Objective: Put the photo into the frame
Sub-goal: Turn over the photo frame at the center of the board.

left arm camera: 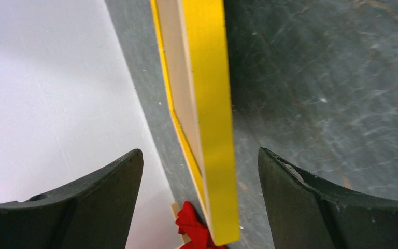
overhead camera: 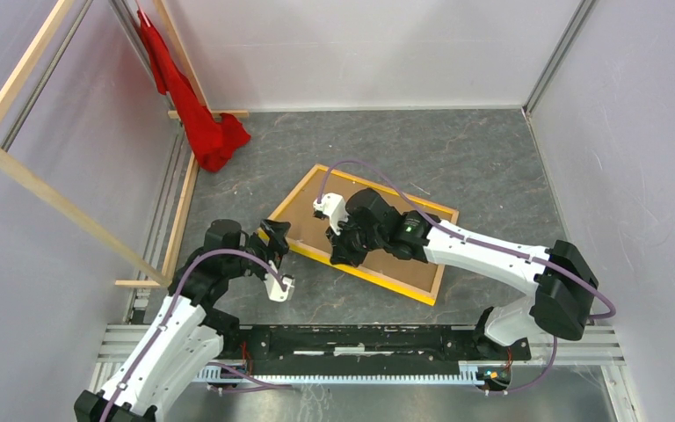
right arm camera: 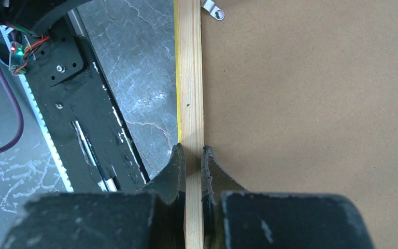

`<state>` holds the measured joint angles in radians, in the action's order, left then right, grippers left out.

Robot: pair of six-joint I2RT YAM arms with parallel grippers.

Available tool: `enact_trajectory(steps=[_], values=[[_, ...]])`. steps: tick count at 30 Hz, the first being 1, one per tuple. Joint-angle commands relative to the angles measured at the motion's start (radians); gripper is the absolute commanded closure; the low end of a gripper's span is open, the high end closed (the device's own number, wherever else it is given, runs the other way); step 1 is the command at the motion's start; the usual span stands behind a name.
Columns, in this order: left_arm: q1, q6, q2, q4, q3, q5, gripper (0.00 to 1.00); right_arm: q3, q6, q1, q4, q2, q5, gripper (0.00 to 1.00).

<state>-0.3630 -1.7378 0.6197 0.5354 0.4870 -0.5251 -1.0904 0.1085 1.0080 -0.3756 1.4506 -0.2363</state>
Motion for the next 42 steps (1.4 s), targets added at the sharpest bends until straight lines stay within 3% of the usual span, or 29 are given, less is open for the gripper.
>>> enact_trajectory(steps=[1,7,9,11,18,24,32,36,39,42], values=[[-0.014,-0.013,0.055,-0.177,0.019,0.03,0.21,-0.086,0.01,-0.002,0.077,-0.023,-0.065,1.0],[-0.025,-0.015,0.13,-0.225,0.053,0.07,0.41,-0.121,0.013,-0.013,0.051,-0.025,-0.073,1.0],[-0.038,-0.012,0.129,-0.241,0.055,0.075,0.49,-0.134,0.012,-0.017,0.034,-0.028,-0.064,0.96],[-0.044,-0.007,0.121,-0.253,0.058,0.077,0.54,-0.147,-0.001,-0.023,0.014,-0.04,-0.042,0.82],[-0.046,0.054,0.149,-0.16,0.156,0.072,0.62,-0.128,-0.176,-0.023,-0.057,-0.117,0.068,0.02],[-0.045,0.082,0.174,-0.082,0.226,0.051,0.63,-0.065,-0.287,0.065,-0.067,-0.18,0.247,0.02],[-0.046,0.108,0.193,-0.024,0.275,0.063,0.64,-0.065,-0.413,0.19,-0.139,-0.139,0.51,0.02],[-0.046,0.12,0.189,-0.02,0.28,0.069,0.64,-0.065,-0.421,0.217,-0.152,-0.114,0.606,0.11],[-0.046,0.137,0.19,-0.02,0.286,0.072,0.64,-0.053,-0.424,0.228,-0.153,-0.099,0.691,0.25],[-0.046,0.152,0.193,-0.02,0.299,0.07,0.64,-0.019,-0.429,0.236,-0.134,-0.099,0.751,0.3]])
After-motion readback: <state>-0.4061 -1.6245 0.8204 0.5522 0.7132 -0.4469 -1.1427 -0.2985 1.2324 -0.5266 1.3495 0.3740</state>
